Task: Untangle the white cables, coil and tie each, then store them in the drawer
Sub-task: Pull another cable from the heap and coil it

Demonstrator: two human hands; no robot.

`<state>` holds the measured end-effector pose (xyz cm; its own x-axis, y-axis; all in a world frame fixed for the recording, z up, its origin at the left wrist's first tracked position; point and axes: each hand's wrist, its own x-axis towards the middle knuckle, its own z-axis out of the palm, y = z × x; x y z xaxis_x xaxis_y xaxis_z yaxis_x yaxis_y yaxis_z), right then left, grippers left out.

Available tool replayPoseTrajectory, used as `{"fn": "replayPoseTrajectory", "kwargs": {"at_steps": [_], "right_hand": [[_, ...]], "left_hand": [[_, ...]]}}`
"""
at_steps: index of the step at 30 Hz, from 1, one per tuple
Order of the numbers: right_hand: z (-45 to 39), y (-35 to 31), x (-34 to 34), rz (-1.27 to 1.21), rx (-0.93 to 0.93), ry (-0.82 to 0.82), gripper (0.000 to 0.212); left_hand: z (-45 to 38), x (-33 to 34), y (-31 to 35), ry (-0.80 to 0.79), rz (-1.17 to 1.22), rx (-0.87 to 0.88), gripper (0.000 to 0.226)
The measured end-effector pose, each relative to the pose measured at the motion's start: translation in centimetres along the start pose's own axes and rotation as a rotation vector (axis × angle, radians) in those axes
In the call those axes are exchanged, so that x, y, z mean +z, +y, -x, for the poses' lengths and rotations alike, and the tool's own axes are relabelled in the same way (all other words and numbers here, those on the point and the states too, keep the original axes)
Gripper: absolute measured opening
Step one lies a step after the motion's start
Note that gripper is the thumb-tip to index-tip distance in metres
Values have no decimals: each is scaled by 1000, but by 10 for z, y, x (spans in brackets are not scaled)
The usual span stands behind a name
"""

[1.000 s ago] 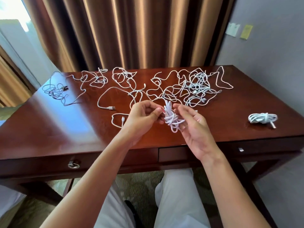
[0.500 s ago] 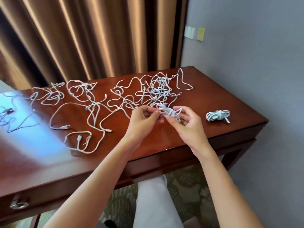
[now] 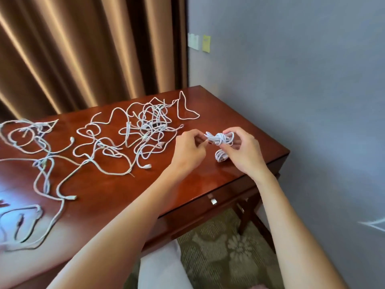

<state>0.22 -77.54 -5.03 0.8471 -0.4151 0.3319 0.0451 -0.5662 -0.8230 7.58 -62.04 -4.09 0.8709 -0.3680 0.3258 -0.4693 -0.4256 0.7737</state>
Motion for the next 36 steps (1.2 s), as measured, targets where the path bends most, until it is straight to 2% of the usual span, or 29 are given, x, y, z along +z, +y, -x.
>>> {"fn": "replayPoseTrajectory", "kwargs": {"at_steps": [4, 7, 9, 14, 17, 21, 24, 29, 33, 36], "right_hand": [[-45, 31, -1, 182, 18, -31, 31], [-69, 51, 1, 276, 88, -103, 33], [-79, 58, -2, 332, 139, -176, 36], [-85, 50, -16, 422, 178, -224, 57], [-76, 28, -18, 458, 131, -189, 51], [-59, -21, 4, 516, -14, -167, 34], [-45, -57, 36, 509, -103, -223, 27], [-21, -111, 105, 428, -212, -455, 19], [9, -152, 164, 410, -274, -628, 16], [33, -177, 202, 401, -322, -724, 15]], "left_hand": [[-35, 25, -6, -42, 13, -70, 8], [-46, 41, -22, -144, -43, -148, 2], [-47, 47, -30, -205, -59, -167, 7], [-51, 37, -32, -281, -123, -173, 14], [-47, 20, -32, -301, -167, -146, 15], [-34, -19, -27, -260, -213, -76, 17], [-18, -60, -24, -219, -256, -42, 17], [24, -149, -47, -126, -382, -96, 15], [66, -220, -89, -79, -527, -187, 12], [99, -265, -120, -133, -692, -290, 31]]}}
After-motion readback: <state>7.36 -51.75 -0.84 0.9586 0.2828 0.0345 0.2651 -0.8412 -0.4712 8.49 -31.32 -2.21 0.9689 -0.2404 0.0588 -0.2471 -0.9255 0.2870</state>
